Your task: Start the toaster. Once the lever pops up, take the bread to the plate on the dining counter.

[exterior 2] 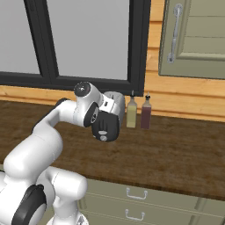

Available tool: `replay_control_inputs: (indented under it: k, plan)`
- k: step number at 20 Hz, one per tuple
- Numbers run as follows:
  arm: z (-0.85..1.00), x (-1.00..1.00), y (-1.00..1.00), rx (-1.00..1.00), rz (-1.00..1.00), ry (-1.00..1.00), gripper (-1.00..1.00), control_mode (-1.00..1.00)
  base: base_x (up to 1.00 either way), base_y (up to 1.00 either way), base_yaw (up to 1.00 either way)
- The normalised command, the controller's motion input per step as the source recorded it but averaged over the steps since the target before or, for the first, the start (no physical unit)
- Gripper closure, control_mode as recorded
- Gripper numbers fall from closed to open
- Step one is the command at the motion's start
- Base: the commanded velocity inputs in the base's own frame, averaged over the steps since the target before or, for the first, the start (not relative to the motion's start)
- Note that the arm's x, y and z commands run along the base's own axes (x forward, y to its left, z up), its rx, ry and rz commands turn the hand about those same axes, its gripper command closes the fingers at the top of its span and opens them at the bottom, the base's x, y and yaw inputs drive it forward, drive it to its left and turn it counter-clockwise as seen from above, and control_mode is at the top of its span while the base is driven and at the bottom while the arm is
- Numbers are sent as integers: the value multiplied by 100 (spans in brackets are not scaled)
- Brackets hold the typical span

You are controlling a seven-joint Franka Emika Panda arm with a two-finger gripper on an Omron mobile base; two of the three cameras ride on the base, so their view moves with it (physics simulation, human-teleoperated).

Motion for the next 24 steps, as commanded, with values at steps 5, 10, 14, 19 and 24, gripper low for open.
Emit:
replay_control_inputs:
  k: [5,10,14,19,24]
  plan:
    - [0,0,0,0,0,0,-100,-100,0,0,0]
    - [0,0,0,0,0,0,-100,-100,0,0,0]
    - [0,0,0,0,0,0,-100,-100,0,0,0]
    - [0,0,0,0,0,0,-100,-100,0,0,0]
    - [0,0,0,0,0,0,-100,-100,0,0,0]
